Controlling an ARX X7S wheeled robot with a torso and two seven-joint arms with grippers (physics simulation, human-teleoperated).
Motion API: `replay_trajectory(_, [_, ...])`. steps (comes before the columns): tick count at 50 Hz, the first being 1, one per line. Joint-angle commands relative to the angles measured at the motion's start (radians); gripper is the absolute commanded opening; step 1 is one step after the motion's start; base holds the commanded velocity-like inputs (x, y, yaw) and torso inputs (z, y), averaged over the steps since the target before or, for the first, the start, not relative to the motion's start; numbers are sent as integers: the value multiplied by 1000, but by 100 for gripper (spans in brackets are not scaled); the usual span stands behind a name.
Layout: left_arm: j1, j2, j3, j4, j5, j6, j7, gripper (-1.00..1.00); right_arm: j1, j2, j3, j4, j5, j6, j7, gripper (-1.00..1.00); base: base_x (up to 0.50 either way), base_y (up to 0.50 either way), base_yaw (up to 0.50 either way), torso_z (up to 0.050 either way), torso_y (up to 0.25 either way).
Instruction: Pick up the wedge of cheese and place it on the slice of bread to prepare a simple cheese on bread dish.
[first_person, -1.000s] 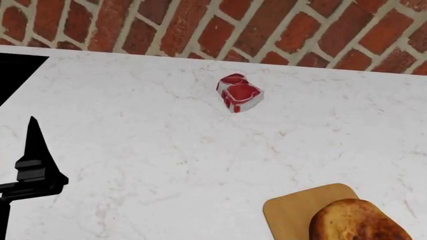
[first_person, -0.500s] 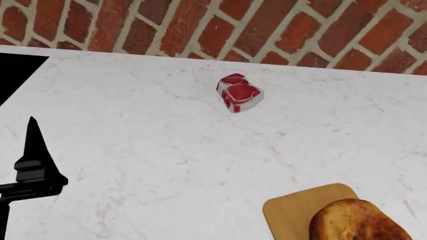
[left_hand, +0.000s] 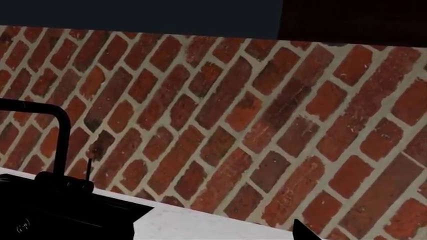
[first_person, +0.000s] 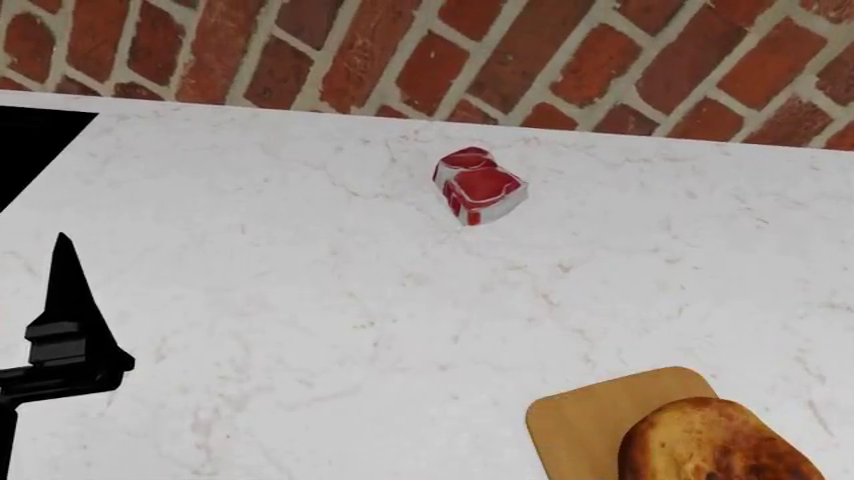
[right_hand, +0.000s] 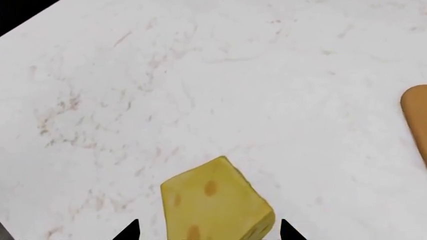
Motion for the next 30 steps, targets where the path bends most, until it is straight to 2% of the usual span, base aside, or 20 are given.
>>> replay_trajectory(1, [2,-4,2,3,-5,1,-4,100,-2,1,-15,4,-9,-7,-6,100,0,0,0,0,0])
replay_trajectory(7, [1,-6,4,0,-7,3,-5,100,3,3,-29,-4,-3,-14,9,100,0,0,0,0,0])
replay_trajectory(8, [2,-6,4,0,-7,5,-5,100,4,4,-30,-5,-5,-14,10,-100,0,0,0,0,0])
replay_trajectory(22, [4,-9,3,-1,-16,15,-6,100,28,18,-55,-23,15,-35,55,-100,0,0,0,0,0])
replay_trajectory(30, [6,-11,4,-1,-20,19,-7,100,118,70,-86,-57,109,-83,184,-100,0,0,0,0,0])
